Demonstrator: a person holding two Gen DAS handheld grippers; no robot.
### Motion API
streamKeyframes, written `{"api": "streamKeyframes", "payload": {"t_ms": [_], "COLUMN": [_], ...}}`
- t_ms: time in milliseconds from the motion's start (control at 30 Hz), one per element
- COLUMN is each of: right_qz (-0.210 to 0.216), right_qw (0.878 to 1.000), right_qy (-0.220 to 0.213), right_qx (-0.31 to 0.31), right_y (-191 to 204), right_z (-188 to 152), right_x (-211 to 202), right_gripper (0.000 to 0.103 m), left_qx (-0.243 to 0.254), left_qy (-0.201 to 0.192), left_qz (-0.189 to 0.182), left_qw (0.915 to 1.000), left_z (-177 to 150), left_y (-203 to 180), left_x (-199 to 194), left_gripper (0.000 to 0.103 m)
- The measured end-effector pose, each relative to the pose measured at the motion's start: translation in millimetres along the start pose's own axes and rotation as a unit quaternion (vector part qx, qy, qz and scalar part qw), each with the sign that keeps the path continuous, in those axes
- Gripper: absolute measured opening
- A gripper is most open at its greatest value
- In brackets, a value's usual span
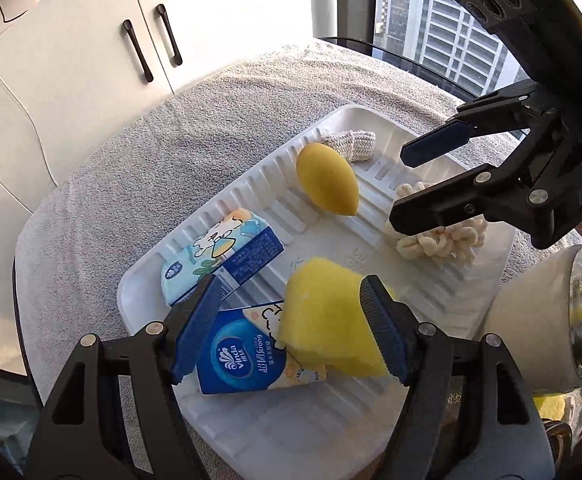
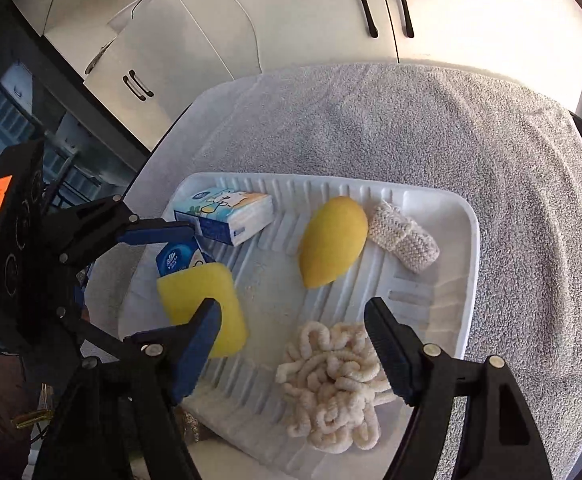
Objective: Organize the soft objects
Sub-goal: 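Lower both sponges into the white tray and open both tools, then withdraw both tools from the tray toward the green cloth and white sock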
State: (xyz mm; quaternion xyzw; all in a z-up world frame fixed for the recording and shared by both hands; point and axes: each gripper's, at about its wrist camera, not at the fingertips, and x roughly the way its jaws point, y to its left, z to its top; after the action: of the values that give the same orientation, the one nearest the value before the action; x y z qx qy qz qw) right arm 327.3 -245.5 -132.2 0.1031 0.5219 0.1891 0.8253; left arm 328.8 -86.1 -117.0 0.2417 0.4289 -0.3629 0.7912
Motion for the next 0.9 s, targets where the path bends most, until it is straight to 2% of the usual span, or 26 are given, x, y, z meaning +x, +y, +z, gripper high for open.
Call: {"api": "streamKeyframes", "payload": {"t_ms": [100, 200, 400, 567, 900], "right_qz": [-0.005, -0.021, -0.056, -0.079, -0.131], "right_qw": [0.999, 0.998, 0.993, 0.988, 0.981], "right_qy": [-0.016, -0.028, -0.04, -0.05, -0.057], "right_qx": [0.027, 0.054, 0.098, 0.123, 0.133], "right_y": [-12.8, -26.7, -53.0, -70.7, -75.6], "right_z": [-2.9, -7.8, -31.4, -59.0, -119.4], "right_x": [-12.1, -20.8, -36.6, -58.5, -82.9], "right_gripper": [0.077, 0.077, 0.076, 0.077, 0.079], "left_qx": [-0.05, -0.109, -0.219, -0.265, -0.313], "left_qy": [-0.023, -0.037, -0.055, -0.068, -0.071], "left_qz": [0.023, 0.055, 0.11, 0.14, 0.172], "left_qw": [0.9982, 0.9919, 0.968, 0.9517, 0.9312], "left_z": [-7.8, -19.2, -55.9, -91.3, -161.4], "left_y": [20.2, 41.9, 77.0, 88.9, 79.2], "left_x": [-11.7, -21.7, -44.6, -66.2, -96.3], "left_gripper": [0.071, 0.071, 0.071, 0.071, 0.071]}}
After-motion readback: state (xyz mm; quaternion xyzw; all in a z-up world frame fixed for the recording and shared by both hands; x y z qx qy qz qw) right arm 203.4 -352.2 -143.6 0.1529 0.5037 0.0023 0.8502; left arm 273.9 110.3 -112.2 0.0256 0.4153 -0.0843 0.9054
